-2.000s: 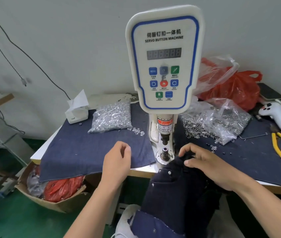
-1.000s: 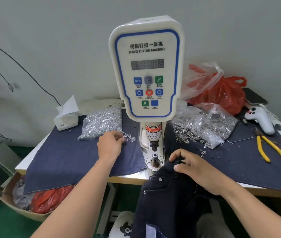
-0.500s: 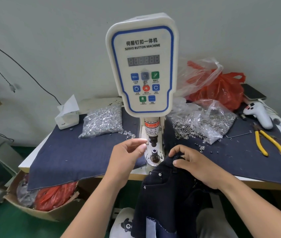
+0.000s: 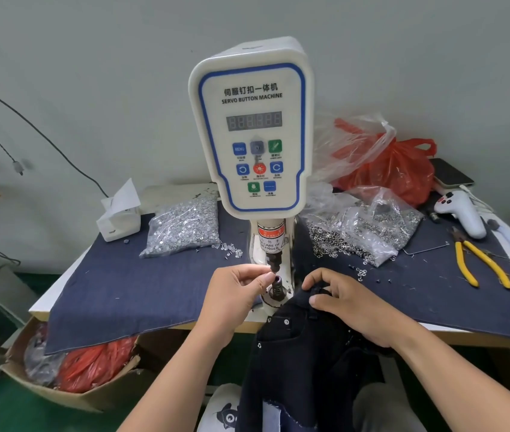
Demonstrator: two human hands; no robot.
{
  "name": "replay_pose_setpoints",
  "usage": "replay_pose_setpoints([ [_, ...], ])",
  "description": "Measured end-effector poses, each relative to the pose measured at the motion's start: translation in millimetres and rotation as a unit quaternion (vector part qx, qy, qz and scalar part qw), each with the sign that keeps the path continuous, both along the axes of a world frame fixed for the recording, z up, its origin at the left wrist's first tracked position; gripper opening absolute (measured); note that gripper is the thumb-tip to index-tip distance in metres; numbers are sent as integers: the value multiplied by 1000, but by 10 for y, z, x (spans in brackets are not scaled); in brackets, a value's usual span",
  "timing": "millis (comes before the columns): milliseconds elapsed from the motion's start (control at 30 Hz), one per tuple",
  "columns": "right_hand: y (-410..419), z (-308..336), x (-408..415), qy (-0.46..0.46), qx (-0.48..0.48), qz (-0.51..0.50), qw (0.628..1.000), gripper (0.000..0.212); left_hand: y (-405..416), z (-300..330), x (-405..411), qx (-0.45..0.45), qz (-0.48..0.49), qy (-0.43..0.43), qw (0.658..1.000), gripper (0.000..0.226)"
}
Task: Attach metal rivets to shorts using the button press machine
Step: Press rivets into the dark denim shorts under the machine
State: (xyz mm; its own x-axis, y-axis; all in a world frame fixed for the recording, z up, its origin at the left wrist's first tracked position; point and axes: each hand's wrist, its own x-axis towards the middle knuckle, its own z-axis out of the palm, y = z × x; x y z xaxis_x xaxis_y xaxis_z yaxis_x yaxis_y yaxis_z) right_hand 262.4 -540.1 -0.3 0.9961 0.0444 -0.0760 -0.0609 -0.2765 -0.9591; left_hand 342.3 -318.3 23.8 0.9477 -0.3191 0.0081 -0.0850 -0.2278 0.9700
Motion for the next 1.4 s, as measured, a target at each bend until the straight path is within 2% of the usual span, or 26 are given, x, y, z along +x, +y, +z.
replay_pose_setpoints([
  [167, 5, -7, 6, -1, 2, 0, 1000, 24, -14, 59, 25, 65, -11, -46, 997, 17],
  [333, 2, -16, 15, 0, 1, -2, 1000, 25, -26, 151, 85, 144, -16, -83, 986, 5],
  [400, -4, -25, 22, 1, 3, -2, 1000, 25, -46, 172, 98, 168, -17, -93, 981, 11],
  [600, -15, -43, 23, 4, 9, 3, 1000, 25, -55, 202, 81, 193, -11, -116, 974, 15],
  [700, -8, -39, 15, 0, 16, 3, 1000, 25, 30, 186, 31, 174, -14, -112, 978, 18],
  [833, -3, -28, 0, 0, 31, 6, 1000, 26, 192, 30, -143, 49, 37, -44, 997, 17],
  [900, 5, -5, -3, 7, 27, 2, 1000, 27, 235, -36, -279, 35, 42, -32, 998, 18],
  [1000, 10, 47, -7, 23, 29, -4, 999, 27, 266, -120, -525, 65, -11, -82, 994, 15],
  [1100, 25, 107, -35, 42, 83, 5, 996, 26, 281, -195, -701, 123, -57, -150, 979, 4],
  [1200, 72, 149, -99, 39, 85, 14, 996, 28, 305, -265, -770, 227, -128, -197, 945, 26],
  [1267, 115, 179, -151, 41, 117, 23, 992, 29, 302, -286, -823, 235, -141, -184, 944, 32],
  [1333, 155, 224, -205, 49, 195, 40, 979, 29, 292, -264, -867, 165, -92, -125, 974, 31],
  [1400, 209, 300, -266, 42, 258, 71, 963, 24, 294, -208, -879, 78, -74, -20, 994, 40],
])
